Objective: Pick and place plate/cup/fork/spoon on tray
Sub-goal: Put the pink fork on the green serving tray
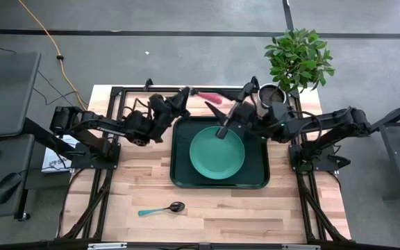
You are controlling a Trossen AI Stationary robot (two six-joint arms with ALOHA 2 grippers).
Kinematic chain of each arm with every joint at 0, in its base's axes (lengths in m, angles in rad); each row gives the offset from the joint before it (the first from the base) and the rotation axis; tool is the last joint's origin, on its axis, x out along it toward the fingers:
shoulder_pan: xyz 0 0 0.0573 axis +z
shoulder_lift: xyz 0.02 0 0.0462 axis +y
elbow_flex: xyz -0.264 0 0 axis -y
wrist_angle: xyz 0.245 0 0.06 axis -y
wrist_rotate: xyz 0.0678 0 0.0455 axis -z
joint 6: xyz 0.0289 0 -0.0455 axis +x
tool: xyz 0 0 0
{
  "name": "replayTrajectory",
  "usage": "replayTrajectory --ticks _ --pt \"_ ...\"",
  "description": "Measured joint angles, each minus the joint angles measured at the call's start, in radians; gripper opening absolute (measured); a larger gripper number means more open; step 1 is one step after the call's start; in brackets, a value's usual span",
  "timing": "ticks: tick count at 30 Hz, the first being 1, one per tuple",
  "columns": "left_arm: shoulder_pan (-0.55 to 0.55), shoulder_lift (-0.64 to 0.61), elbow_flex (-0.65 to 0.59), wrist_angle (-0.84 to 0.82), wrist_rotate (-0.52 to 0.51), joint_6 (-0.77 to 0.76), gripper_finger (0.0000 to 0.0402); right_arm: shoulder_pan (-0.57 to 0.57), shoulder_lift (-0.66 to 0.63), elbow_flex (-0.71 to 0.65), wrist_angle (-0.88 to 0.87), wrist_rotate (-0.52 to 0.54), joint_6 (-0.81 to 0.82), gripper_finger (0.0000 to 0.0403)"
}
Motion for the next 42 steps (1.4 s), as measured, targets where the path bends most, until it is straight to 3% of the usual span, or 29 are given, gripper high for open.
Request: replayTrajectory --ticks 6,11,15,20,24,28,33,38,42 --pt "0.097 -0.092 -0.136 0.004 -0.006 0.035 0.0 0.06 -0.125 0.0 -0.164 0.149 0.008 0.0258" --pt "0.17 -0.257 -0.255 -0.118 0.017 0.149 0.0 0.09 -0.279 0.0 -0.501 0.157 0.245 0.0262" --pt "0.208 -0.404 -0.204 -0.589 0.222 0.179 0.0 0.082 -0.367 0.0 -0.788 0.142 0.444 0.0263" --pt "0.277 -0.473 0.015 -1.3 0.524 0.324 0.0 0.081 -0.417 0.0 -0.99 0.082 0.606 0.0264" --pt "0.344 -0.453 0.169 -1.64 0.77 0.52 0.0 0.081 -0.428 0.0 -1.071 -0.016 0.692 0.0264" --pt "0.387 -0.404 0.208 -1.856 0.93 0.63 0.0 0.081 -0.428 0.0 -1.16 -0.121 0.768 0.0264" --pt "0.382 -0.33 0.133 -1.895 0.973 0.673 0.0 0.081 -0.426 0.0 -1.289 -0.155 0.87 0.0264" --pt "0.306 -0.273 -0.024 -1.637 0.971 0.563 0.0 0.082 -0.426 0.0 -1.418 -0.163 0.967 0.0264" --pt "0.225 -0.225 -0.159 -1.484 0.897 0.443 0.0 0.082 -0.426 0.0 -1.476 -0.161 1.01 0.0264"
